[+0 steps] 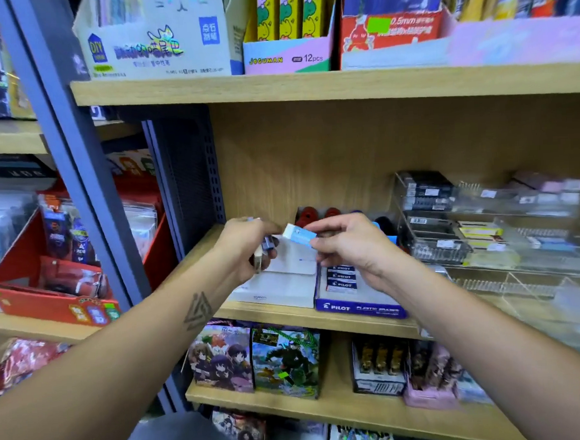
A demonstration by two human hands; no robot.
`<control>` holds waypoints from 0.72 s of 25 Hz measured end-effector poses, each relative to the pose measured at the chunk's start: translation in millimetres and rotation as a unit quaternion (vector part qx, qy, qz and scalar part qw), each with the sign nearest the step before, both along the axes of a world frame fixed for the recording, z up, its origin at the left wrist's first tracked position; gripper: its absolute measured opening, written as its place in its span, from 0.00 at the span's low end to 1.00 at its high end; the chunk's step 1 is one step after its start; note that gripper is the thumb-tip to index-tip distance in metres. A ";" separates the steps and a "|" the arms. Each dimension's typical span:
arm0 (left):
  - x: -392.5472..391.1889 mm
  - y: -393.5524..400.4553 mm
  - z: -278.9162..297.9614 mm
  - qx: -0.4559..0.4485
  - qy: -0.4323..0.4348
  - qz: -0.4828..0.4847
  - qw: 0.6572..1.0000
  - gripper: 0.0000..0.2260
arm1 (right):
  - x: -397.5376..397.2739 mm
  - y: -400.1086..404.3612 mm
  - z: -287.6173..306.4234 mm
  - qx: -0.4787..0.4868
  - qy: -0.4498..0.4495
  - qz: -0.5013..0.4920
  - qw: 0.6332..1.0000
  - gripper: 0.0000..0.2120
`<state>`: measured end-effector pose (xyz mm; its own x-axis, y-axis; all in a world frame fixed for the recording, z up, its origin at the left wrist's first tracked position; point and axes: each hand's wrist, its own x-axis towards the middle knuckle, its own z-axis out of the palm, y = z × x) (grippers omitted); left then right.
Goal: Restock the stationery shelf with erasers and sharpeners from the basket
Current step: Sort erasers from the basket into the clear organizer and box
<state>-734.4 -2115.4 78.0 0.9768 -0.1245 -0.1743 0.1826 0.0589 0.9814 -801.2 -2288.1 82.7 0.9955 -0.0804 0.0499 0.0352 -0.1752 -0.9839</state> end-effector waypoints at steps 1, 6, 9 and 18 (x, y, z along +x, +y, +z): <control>-3.8 -0.1 1.4 -0.019 0.012 -0.042 0.999 0.04 | -0.9 -10.1 2.0 0.006 0.001 0.000 1.000 0.12; -7.1 -23.7 3.2 -0.008 0.039 -0.145 0.989 0.09 | -5.0 -42.8 2.9 -0.013 -0.024 0.013 1.000 0.11; -10.0 -40.5 5.0 -0.006 0.029 -0.134 0.991 0.08 | -8.2 -58.8 -0.1 -0.096 -0.062 0.011 0.993 0.19; -25.4 -86.8 19.1 -0.020 0.027 -0.206 0.978 0.07 | -30.3 -94.2 14.1 -0.407 -0.164 -0.065 0.896 0.12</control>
